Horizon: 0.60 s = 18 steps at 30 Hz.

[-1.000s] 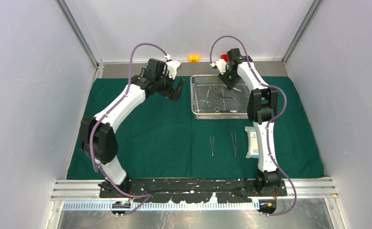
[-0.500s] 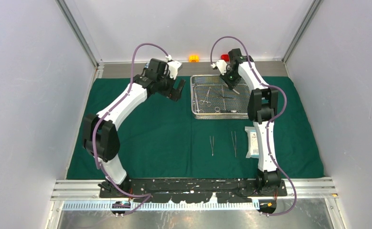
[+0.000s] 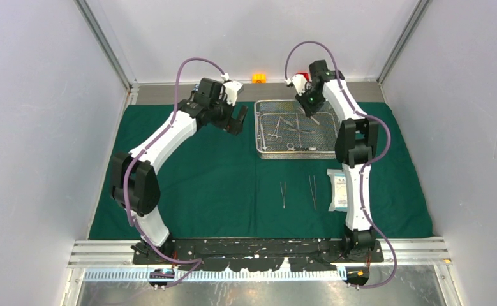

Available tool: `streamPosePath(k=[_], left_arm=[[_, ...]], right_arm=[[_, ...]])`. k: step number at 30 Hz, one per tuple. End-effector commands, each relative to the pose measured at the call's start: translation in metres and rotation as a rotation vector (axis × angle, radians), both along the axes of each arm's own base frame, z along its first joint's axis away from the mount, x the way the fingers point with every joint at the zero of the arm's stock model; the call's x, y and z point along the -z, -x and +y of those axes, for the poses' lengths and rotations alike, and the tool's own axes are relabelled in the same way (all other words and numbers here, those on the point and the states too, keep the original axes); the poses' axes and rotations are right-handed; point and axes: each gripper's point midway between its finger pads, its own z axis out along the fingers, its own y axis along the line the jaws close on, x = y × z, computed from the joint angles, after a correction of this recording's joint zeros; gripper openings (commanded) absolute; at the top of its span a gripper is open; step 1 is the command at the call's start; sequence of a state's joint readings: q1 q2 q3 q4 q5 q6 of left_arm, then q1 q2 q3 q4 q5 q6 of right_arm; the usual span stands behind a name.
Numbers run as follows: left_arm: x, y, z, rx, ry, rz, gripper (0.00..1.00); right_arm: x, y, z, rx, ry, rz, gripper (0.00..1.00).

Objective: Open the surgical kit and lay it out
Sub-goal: Pick up the medical item from the container, then place the medical item in the surgical kit.

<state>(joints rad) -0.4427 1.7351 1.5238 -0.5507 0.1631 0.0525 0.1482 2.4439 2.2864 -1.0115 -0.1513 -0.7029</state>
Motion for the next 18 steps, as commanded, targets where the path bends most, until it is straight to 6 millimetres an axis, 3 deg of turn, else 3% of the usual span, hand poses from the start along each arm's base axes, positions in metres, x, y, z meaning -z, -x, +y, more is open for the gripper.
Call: streamPosePath(k=[1,9,18], left_arm=[[-0.041,-0.007,-0.014,0.012,0.105,-0.065,0.99],[-0.063,-0.004,-0.053,0.01,0.335,0.048,0.92],[-0.085,0.012,-0.119,0.109,0.585,0.221,0.83]], right_arm=[[-0.091,0.015,0.014,0.033,-0.148,-0.117,0.0],[-0.144,0.077,0.049,0.103,-0.433,-0.048,0.0],[-0.166,0.16,0.103,0.199,-0.876,0.175,0.01]])
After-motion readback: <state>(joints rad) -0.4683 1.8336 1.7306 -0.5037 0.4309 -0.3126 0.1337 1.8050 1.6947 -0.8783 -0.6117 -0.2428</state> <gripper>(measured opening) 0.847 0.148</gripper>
